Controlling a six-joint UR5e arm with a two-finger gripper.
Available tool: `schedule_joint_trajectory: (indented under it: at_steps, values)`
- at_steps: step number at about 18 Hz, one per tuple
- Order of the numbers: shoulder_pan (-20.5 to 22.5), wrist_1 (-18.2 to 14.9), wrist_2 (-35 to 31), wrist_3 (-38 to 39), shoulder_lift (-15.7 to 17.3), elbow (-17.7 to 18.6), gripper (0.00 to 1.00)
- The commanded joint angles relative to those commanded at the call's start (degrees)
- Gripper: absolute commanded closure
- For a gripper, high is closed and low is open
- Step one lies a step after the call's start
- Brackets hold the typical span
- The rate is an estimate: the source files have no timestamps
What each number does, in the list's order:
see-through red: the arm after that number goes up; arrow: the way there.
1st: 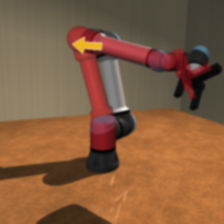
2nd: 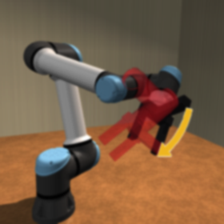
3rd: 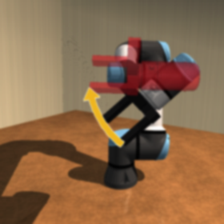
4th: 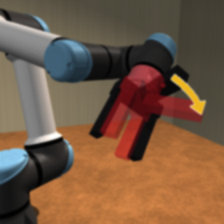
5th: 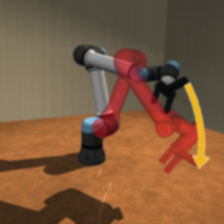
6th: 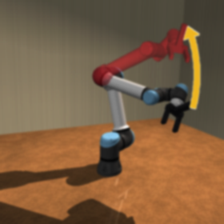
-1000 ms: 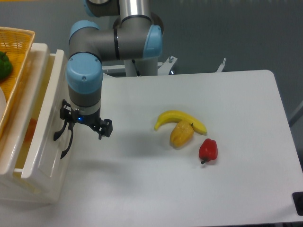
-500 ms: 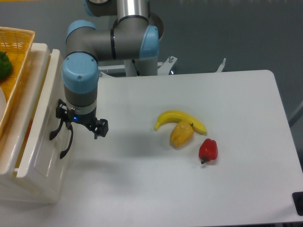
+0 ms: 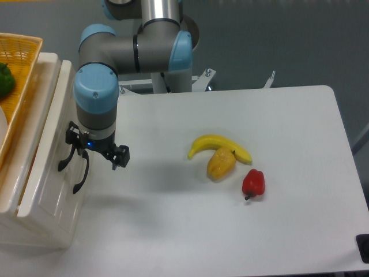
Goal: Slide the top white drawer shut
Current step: 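Keep pushing the drawer front until it sits flush with the unit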
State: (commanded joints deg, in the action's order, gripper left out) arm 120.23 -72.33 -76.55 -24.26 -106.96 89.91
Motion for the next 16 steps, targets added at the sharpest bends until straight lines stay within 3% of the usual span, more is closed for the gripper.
schedule_joint_trajectory:
  at_steps: [16]
  values:
    - [1.4, -0.18, 0.53, 0.18, 0.18, 0.0, 0.0]
